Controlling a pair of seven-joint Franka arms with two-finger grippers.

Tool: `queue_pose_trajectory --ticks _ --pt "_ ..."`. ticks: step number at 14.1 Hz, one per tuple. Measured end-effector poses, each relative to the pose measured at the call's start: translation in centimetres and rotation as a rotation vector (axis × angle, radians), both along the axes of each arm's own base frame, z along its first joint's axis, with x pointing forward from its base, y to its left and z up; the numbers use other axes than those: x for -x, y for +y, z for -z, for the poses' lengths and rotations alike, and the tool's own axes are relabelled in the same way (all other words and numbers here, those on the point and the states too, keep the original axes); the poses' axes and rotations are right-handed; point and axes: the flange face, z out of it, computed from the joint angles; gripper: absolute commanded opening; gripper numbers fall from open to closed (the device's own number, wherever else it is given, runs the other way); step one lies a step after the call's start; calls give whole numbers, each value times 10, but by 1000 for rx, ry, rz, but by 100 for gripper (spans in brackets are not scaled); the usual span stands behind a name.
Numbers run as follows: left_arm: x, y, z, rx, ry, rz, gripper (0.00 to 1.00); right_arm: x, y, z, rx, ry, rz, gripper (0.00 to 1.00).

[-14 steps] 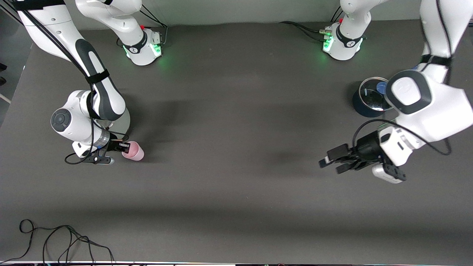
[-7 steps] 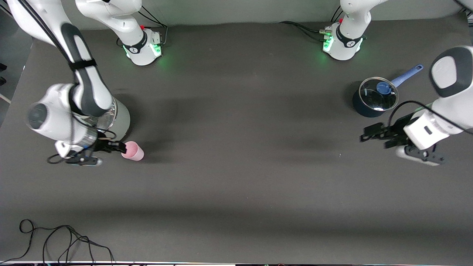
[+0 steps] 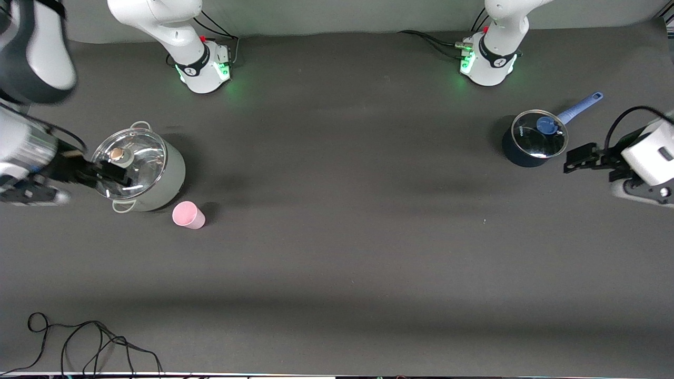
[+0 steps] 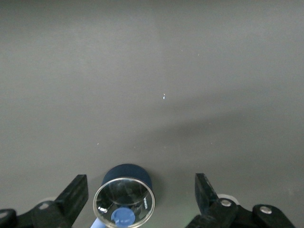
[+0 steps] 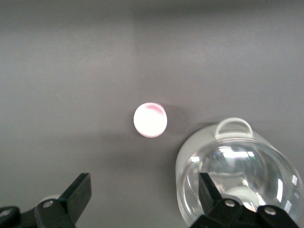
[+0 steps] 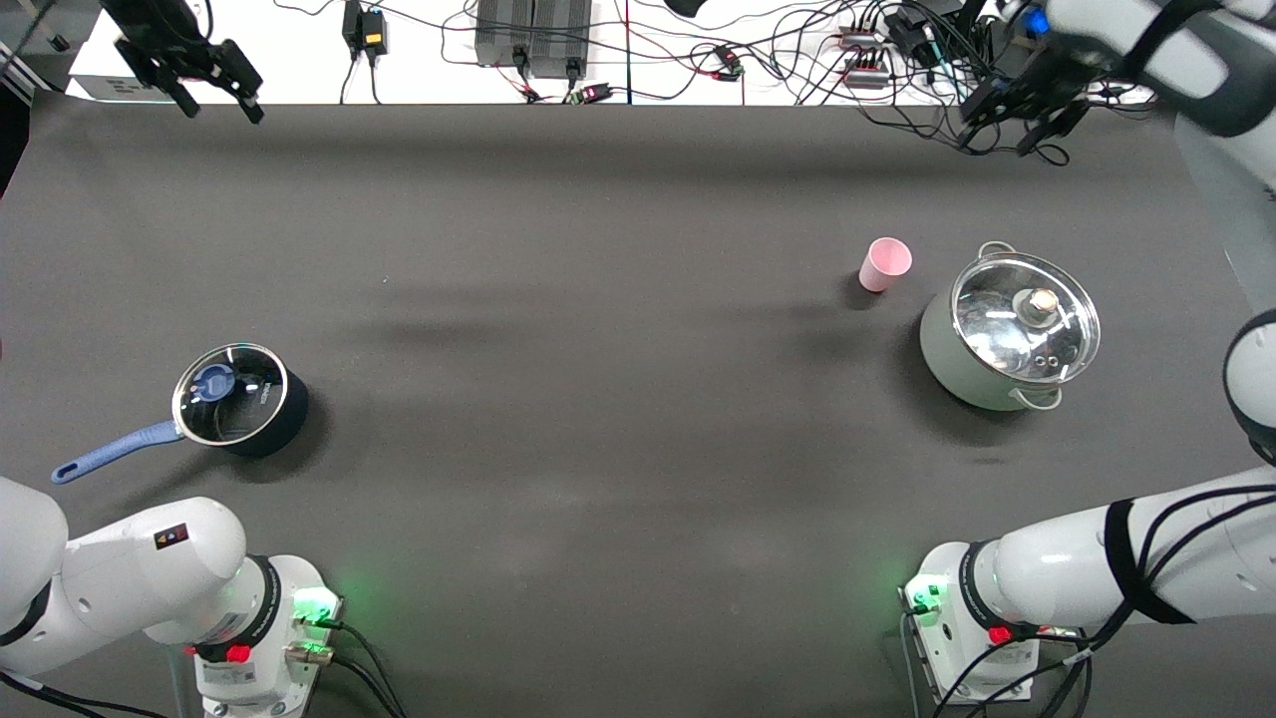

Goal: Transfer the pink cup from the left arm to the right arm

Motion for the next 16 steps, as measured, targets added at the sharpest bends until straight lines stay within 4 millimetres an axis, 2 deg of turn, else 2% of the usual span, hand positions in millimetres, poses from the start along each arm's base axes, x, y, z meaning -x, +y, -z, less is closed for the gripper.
queue_pose_trajectory --ticks 3,5,7,11,16 --pt "7 -1 -25 -18 -4 -85 100 13 -6 -64 46 23 -18 100" --pt "13 -6 -35 -29 -3 -119 100 18 -6 -87 54 30 -22 100" --pt "18 -14 -42 -37 -7 -129 100 18 -6 -87 56 44 -24 100" --pt "21 -35 -45 -53 -15 -110 100 7 -2 -65 62 84 -31 100" --pt "21 -47 -49 -74 -40 -101 100 6 -2 -65 62 86 -31 100"
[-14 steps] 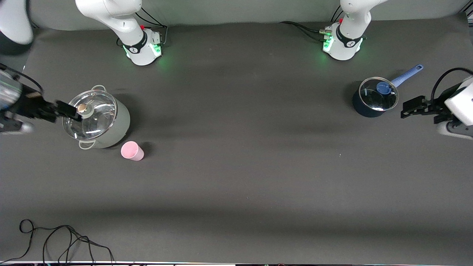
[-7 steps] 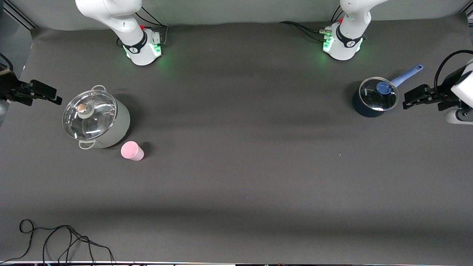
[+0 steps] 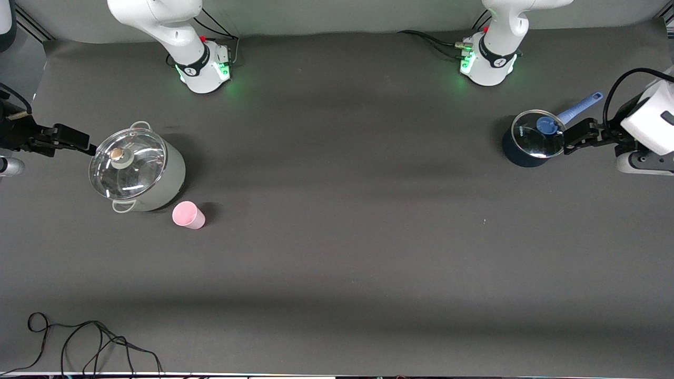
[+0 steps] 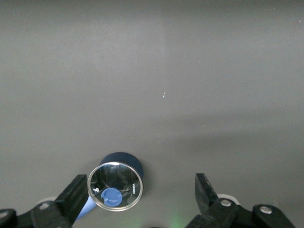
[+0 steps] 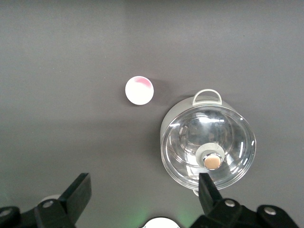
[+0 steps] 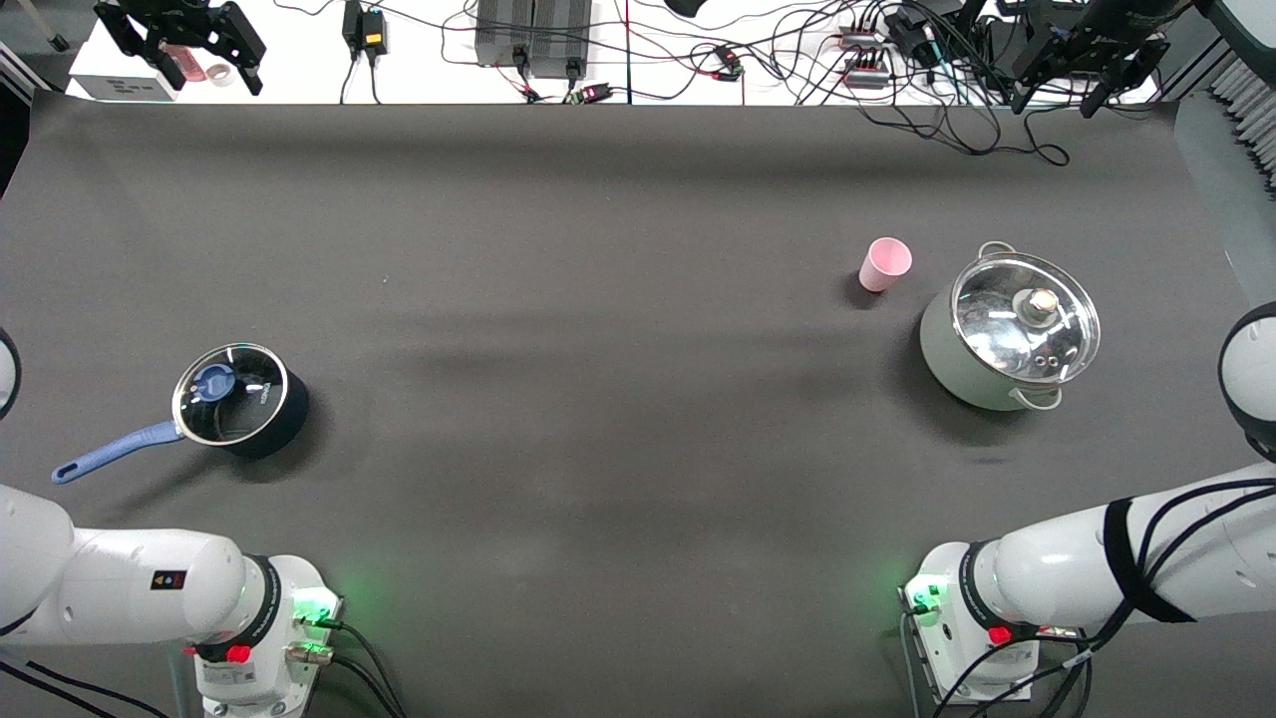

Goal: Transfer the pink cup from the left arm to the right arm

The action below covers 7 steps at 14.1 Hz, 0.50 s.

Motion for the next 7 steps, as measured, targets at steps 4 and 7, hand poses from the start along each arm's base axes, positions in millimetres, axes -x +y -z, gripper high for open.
queue_pose_trajectory --ticks 4,7 --pt "-2 2 -4 5 -28 12 100 1 -3 -1 0 -2 6 100" --pt "2 16 -14 18 -45 6 100 5 0 -9 -2 -23 -1 100"
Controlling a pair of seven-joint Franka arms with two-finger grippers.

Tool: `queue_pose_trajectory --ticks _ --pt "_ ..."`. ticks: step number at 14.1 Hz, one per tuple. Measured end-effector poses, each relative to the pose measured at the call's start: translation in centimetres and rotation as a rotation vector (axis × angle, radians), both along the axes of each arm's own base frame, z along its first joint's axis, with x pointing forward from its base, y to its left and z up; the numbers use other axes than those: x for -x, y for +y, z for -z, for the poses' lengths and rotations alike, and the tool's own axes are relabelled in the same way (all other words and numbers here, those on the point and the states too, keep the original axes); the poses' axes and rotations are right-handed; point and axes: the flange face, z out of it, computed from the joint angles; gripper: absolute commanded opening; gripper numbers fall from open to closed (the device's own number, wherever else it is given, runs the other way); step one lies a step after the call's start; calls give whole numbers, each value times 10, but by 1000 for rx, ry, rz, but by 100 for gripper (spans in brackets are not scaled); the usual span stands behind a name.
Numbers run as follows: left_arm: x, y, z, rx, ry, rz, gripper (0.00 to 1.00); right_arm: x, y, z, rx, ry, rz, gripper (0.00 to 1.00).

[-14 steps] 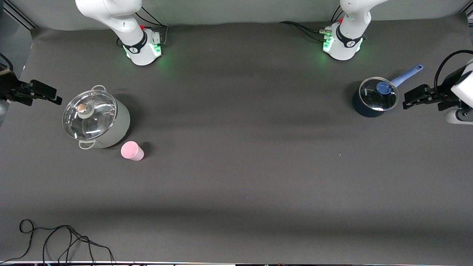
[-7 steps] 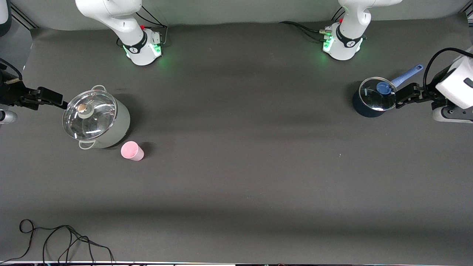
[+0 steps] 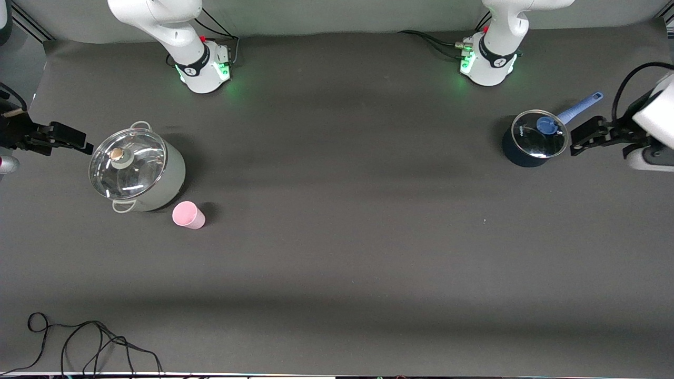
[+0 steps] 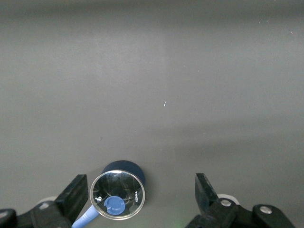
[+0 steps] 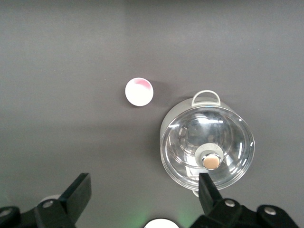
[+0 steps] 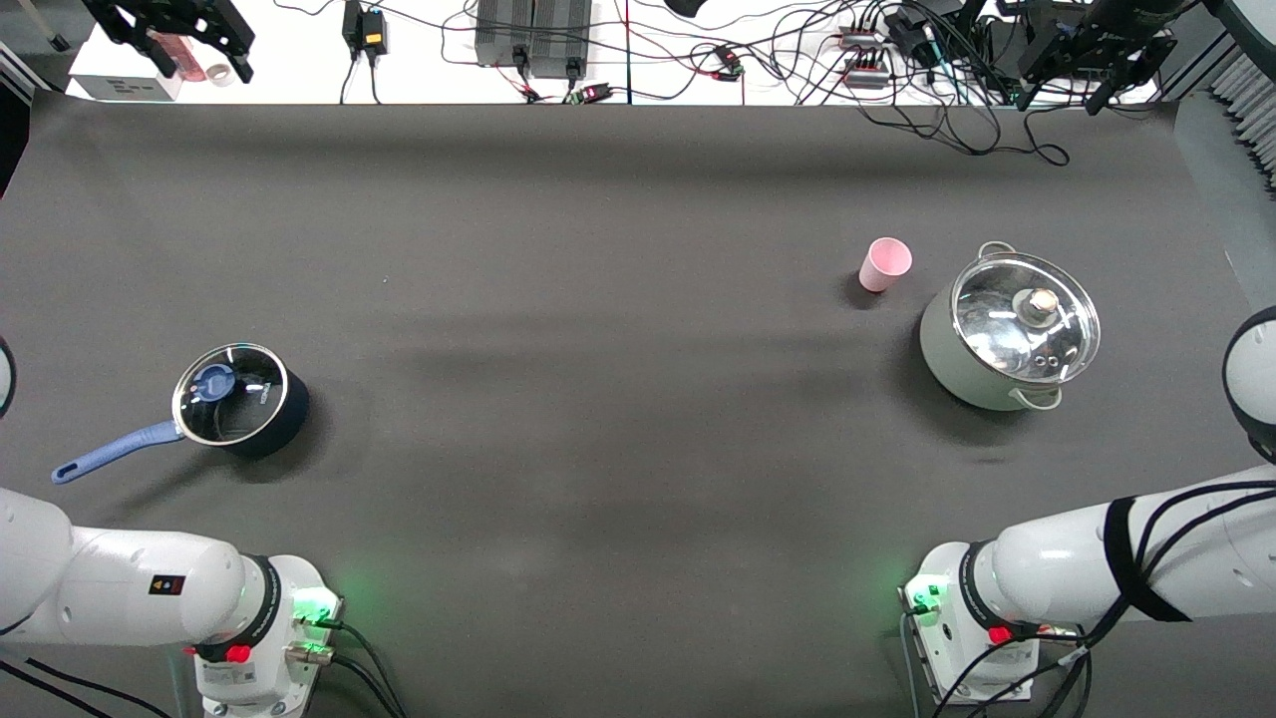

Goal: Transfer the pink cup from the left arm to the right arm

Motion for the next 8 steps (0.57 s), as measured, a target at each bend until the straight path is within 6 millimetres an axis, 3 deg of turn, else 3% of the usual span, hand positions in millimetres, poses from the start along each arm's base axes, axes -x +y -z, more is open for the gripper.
queue_pose_trajectory --ticks 3,8 --pt "1 4 -1 0 -1 -3 100 10 7 -14 1 -49 -11 100" --pt "-1 4 11 -1 9 -4 100 19 12 -17 2 -59 -19 100"
